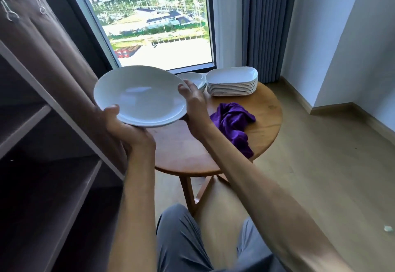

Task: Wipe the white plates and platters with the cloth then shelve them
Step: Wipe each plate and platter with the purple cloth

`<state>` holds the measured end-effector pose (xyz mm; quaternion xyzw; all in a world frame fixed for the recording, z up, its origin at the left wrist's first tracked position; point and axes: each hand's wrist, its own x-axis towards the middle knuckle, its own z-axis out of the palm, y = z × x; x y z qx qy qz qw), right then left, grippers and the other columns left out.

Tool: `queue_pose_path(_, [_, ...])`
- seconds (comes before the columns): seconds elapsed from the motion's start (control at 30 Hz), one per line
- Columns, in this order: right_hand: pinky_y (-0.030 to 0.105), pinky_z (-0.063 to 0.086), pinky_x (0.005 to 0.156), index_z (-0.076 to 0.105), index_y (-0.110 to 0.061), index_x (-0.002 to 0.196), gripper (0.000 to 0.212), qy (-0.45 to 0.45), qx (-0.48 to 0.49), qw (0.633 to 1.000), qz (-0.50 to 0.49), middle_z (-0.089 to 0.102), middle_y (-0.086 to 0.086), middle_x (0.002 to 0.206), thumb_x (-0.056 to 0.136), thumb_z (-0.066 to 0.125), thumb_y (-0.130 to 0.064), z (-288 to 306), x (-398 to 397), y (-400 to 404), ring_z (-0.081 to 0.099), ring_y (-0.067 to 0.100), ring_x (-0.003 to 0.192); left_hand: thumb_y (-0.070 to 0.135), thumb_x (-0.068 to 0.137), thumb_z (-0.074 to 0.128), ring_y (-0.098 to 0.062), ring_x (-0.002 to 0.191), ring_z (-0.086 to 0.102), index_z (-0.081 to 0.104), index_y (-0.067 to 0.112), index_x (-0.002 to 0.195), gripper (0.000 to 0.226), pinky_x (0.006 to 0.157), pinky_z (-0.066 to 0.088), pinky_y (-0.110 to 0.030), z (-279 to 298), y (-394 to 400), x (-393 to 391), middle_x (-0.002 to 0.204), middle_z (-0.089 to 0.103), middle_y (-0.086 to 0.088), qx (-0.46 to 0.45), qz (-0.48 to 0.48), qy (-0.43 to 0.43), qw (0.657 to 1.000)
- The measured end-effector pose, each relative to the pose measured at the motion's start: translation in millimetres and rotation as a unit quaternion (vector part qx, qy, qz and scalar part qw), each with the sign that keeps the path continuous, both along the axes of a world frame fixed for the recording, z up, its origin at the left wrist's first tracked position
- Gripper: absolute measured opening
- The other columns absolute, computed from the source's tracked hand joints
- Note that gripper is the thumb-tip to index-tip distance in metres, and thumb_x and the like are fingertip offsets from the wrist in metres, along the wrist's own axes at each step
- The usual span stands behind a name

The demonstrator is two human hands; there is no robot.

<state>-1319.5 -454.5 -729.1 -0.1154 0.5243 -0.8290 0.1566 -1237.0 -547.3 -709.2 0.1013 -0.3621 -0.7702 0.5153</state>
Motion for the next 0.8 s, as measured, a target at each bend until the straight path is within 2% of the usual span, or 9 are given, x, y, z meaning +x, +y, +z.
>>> queue_pose_path(0.07, [0.035,0.055,0.065,0.046,-0.016,0.135,0.044,-0.022,-0.024,0.999,-0.001,0.062,0.006,0.112,0.094,0.054,-0.031,1,15,-17,0.064,0.025,0.098,0.020,0.073,0.049,-0.025,0.100,0.064,0.048,0.001,0.135,0.065,0.079,0.056,-0.035,6,-14,15,0.119,0.063,-0.016,-0.018,0.102,-0.037,0.994])
queue_pose_path(0.2, [0.041,0.055,0.069,0.049,-0.007,0.133,0.052,-0.030,-0.068,0.996,0.043,0.061,0.022,0.122,0.088,0.055,-0.033,11,42,-50,0.064,0.033,0.103,0.015,0.082,0.050,-0.012,0.098,0.069,0.057,0.003,0.127,0.048,0.079,0.054,-0.026,14,-37,63,0.116,0.069,-0.006,-0.098,0.206,-0.135,0.964])
queue_pose_path(0.33, [0.047,0.057,0.081,0.048,-0.008,0.141,0.065,-0.001,-0.106,0.983,0.152,0.059,0.025,0.131,0.083,0.062,-0.033,29,83,-96,0.065,0.037,0.112,0.035,0.093,0.054,-0.008,0.115,0.064,0.059,0.018,0.136,0.045,0.100,0.053,-0.037,30,-57,130,0.125,0.069,0.006,-0.185,0.240,-0.206,0.930])
queue_pose_path(0.43, [0.048,0.058,0.087,0.047,-0.005,0.141,0.062,0.017,-0.133,0.966,0.222,0.060,0.026,0.131,0.087,0.064,-0.030,44,114,-124,0.065,0.037,0.112,0.053,0.083,0.071,-0.008,0.130,0.057,0.045,0.024,0.151,0.078,0.112,0.048,-0.038,35,-76,185,0.140,0.060,0.008,-0.285,0.229,-0.258,0.894])
queue_pose_path(0.5, [0.057,0.054,0.095,0.051,-0.003,0.136,0.055,0.034,-0.140,0.950,0.279,0.059,0.026,0.132,0.090,0.061,-0.032,55,143,-158,0.062,0.042,0.119,0.058,0.072,0.083,-0.007,0.137,0.051,0.033,0.023,0.158,0.106,0.117,0.042,-0.037,44,-99,233,0.149,0.052,0.013,-0.303,0.265,-0.291,0.868])
queue_pose_path(0.53, [0.061,0.050,0.100,0.053,-0.004,0.134,0.050,0.046,-0.137,0.952,0.272,0.059,0.025,0.133,0.093,0.058,-0.032,60,142,-164,0.059,0.043,0.122,0.062,0.068,0.086,-0.005,0.140,0.047,0.027,0.022,0.161,0.118,0.120,0.038,-0.036,51,-102,238,0.150,0.048,0.019,-0.306,0.266,-0.306,0.862])
queue_pose_path(0.6, [0.066,0.043,0.106,0.055,-0.006,0.133,0.044,0.059,-0.116,0.949,0.287,0.059,0.023,0.134,0.099,0.053,-0.032,72,163,-191,0.057,0.043,0.124,0.067,0.062,0.087,-0.004,0.144,0.040,0.022,0.019,0.163,0.130,0.122,0.034,-0.034,65,-112,264,0.151,0.042,0.023,-0.300,0.324,-0.350,0.826])
queue_pose_path(0.7, [0.059,0.042,0.111,0.056,-0.010,0.137,0.048,0.038,-0.091,0.931,0.352,0.063,0.017,0.134,0.102,0.047,-0.041,92,222,-235,0.060,0.035,0.124,0.069,0.060,0.087,-0.008,0.146,0.038,0.032,0.012,0.159,0.126,0.122,0.034,-0.036,87,-131,315,0.157,0.045,0.003,-0.306,0.411,-0.391,0.765])
queue_pose_path(0.8, [0.051,0.045,0.110,0.058,-0.013,0.135,0.054,0.045,-0.076,0.904,0.418,0.067,0.012,0.130,0.099,0.047,-0.051,108,273,-268,0.063,0.031,0.121,0.066,0.058,0.090,-0.008,0.134,0.051,0.047,0.009,0.147,0.114,0.114,0.041,-0.030,102,-139,364,0.141,0.060,0.002,-0.313,0.471,-0.432,0.703])
